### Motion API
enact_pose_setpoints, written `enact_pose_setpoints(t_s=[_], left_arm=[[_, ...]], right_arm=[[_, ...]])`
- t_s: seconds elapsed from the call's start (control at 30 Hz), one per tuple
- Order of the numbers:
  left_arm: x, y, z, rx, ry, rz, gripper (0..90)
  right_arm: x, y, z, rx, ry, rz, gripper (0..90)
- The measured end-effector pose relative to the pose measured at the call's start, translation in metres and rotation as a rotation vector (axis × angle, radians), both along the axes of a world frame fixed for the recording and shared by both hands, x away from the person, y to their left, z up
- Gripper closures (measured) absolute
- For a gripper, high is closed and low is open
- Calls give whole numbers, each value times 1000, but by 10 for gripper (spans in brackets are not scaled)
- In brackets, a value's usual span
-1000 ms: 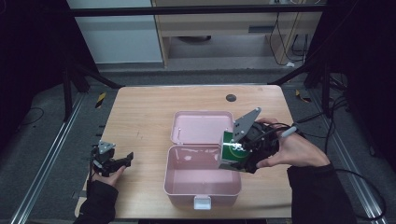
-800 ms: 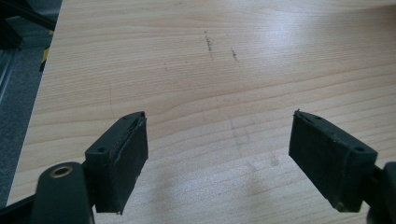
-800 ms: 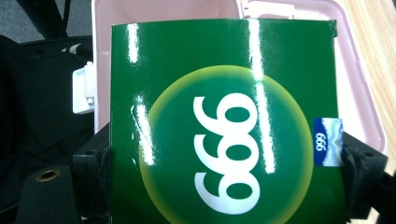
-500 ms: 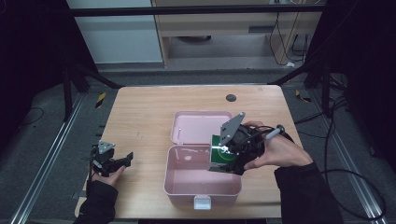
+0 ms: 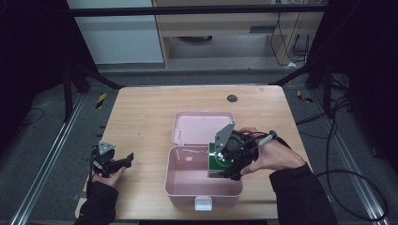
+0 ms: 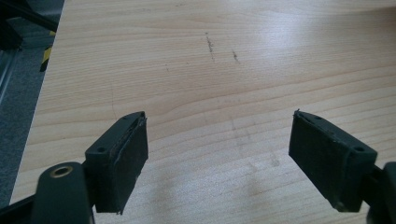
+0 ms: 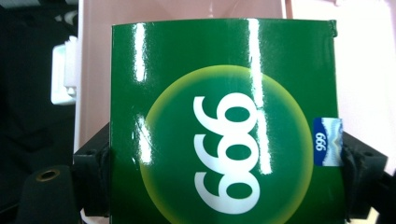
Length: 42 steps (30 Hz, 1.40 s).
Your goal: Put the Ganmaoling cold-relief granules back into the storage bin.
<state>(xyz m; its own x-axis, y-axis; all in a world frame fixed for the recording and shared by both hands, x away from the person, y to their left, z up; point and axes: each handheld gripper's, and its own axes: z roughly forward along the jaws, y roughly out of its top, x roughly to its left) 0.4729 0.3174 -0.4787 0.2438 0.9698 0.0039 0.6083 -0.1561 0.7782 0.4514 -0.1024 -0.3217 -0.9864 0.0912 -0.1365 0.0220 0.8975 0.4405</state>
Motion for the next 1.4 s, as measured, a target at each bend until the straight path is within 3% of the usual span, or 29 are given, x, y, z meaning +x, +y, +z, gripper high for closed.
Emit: enact_pose_setpoints(t_s=[0.23, 0.43, 1.03, 1.4], left_arm=[[0, 0, 0, 2, 1, 1, 190], [0, 0, 0, 3, 1, 0, 190], [0, 0, 0, 4, 2, 2, 191], [0, 0, 0, 4, 1, 1, 191]], right_arm=[[1, -3, -13, -5, 11, 3, 161], [0, 1, -23, -40, -4, 31, 159], [7, 2, -53, -46, 55, 26, 158], [10, 7, -66, -101, 68, 26, 149]])
